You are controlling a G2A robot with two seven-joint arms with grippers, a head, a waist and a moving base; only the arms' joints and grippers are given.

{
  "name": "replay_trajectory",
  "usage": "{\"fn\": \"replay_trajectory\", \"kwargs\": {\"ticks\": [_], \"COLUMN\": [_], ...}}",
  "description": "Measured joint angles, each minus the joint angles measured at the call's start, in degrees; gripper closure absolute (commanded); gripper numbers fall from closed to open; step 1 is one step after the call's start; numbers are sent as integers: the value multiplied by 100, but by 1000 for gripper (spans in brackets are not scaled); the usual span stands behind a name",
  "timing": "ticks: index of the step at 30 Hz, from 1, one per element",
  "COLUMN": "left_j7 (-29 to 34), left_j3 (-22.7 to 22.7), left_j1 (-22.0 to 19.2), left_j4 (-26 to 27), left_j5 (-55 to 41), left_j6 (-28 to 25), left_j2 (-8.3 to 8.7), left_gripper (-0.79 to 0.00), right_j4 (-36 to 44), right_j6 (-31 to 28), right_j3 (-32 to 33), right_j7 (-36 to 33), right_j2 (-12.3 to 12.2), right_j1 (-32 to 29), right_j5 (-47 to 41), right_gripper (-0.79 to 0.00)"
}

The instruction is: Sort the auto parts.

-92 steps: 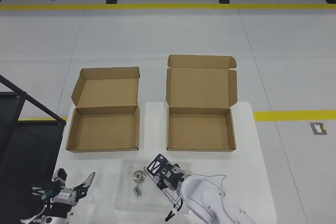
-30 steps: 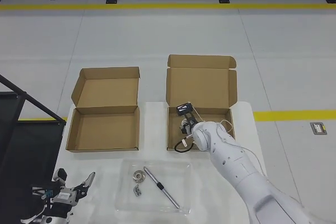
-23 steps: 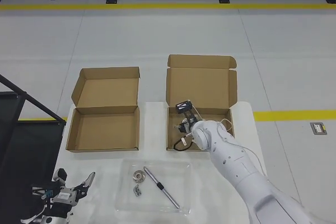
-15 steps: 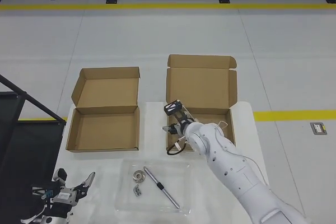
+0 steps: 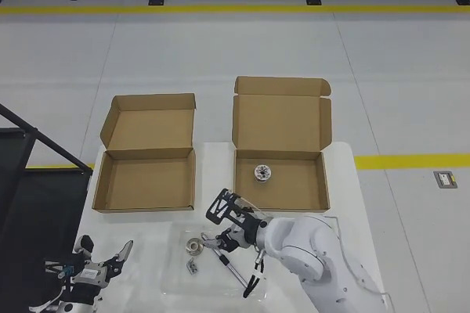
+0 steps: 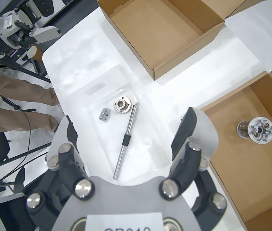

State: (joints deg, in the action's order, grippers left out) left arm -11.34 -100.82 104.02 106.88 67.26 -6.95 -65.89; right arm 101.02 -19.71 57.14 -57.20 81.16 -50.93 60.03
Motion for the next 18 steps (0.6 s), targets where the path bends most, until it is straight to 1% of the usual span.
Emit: {"fn": "replay_trajectory", "kwargs": {"ticks": [7,9,10,13,14,18], "left_j7": [0,0,0,0,0,0], "left_j3": [0,0,0,0,0,0], "left_j1": [0,0,0,0,0,0], "left_j4": [0,0,0,0,0,0], "left_j5": [0,0,0,0,0,0], "left_j6": [0,0,0,0,0,0], "left_j2": [0,0,0,0,0,0], "left_gripper": [-785,-785,-785,-785,-785,-785], "right_j4": [0,-2,-8,-61,-144,-640], "right_j6": [2,-54,-69,-44,77,499], "right_j3": [0,-88,-209,-751,-961,-1677], "right_j7": [1,-39,-145,-871,-1142,-1814], "right_j2": [0,-1,2,62,105,306], "right_j1": [0,-24,-21,170,273,657], "right_j5": [20,114,256,603,630,574], "right_gripper": [-785,-785,-785,-785,-785,-785]}}
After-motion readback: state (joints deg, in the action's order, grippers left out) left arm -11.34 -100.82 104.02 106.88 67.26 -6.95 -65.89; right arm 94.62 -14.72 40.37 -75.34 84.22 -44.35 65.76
